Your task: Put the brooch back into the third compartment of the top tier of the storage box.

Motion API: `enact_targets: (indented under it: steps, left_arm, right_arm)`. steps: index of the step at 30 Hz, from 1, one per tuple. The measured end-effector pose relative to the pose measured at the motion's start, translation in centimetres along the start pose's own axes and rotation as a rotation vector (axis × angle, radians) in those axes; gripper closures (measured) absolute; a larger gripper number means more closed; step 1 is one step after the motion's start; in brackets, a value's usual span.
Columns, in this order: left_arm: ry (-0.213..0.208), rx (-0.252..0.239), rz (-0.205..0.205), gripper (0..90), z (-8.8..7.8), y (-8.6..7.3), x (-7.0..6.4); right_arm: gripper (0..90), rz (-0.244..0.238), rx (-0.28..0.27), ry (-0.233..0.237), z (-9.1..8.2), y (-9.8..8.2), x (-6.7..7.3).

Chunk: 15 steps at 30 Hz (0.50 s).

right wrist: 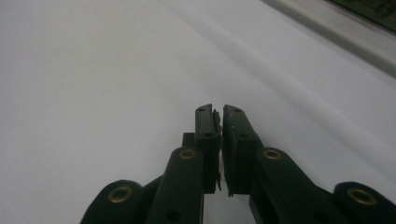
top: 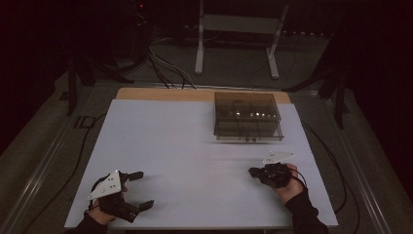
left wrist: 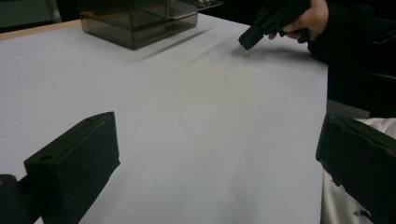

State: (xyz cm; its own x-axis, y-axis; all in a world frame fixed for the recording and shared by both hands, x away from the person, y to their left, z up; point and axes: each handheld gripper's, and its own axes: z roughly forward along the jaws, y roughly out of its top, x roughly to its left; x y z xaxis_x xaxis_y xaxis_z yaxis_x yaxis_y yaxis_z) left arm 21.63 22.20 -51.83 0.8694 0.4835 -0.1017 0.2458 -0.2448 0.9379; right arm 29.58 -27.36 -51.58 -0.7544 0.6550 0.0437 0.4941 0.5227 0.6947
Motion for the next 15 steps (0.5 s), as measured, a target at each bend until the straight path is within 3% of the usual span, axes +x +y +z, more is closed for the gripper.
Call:
enact_targets:
  steps: [15]
  left_arm:
    - [0.001, -0.004, -0.006, 0.5, -0.07, -0.01, 0.04]
  right_arm:
    - [85.9, 0.003, -0.025, -0.007, -0.91, 0.74, 0.34]
